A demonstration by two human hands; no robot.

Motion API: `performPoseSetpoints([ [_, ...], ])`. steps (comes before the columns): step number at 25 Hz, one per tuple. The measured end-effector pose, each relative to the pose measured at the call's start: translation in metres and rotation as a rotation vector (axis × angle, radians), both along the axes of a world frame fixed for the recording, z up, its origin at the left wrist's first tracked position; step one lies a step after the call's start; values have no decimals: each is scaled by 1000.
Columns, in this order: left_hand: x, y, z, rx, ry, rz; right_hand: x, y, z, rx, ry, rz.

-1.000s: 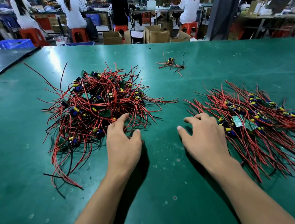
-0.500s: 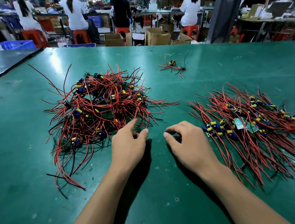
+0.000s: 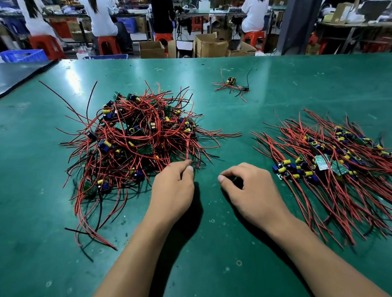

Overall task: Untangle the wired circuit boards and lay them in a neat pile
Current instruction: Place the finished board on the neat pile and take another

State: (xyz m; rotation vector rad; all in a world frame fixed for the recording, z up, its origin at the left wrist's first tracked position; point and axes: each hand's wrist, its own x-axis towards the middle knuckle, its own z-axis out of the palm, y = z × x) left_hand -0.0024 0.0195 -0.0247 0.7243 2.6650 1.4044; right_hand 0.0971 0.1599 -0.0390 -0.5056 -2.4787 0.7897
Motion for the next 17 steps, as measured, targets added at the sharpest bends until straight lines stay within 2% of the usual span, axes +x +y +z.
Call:
performPoseSetpoints([
  [3,7,-1,3,99,77,13,1,1,3,-58,48,-14],
  [5,15,-2,6,236,4,-48,1,2,7,-138,100,-46],
  [8,33,0,13,503,-429,-235,2,9,12,-273,101,-37],
  [9,38,0,17,536,-574,-311,4,10,14,-302,86,-1],
  [11,43,-1,19,513,-766,-477,6,12,15,-242,71,68],
  [14,42,-9,19,450,-910,-738,4,16,11,-83,130,18],
  [15,42,-12,19,419,-930,-804,2,17,10,-134,168,-23],
  [17,43,-14,19,370,-929,-865,0,21,11,-384,247,-90],
])
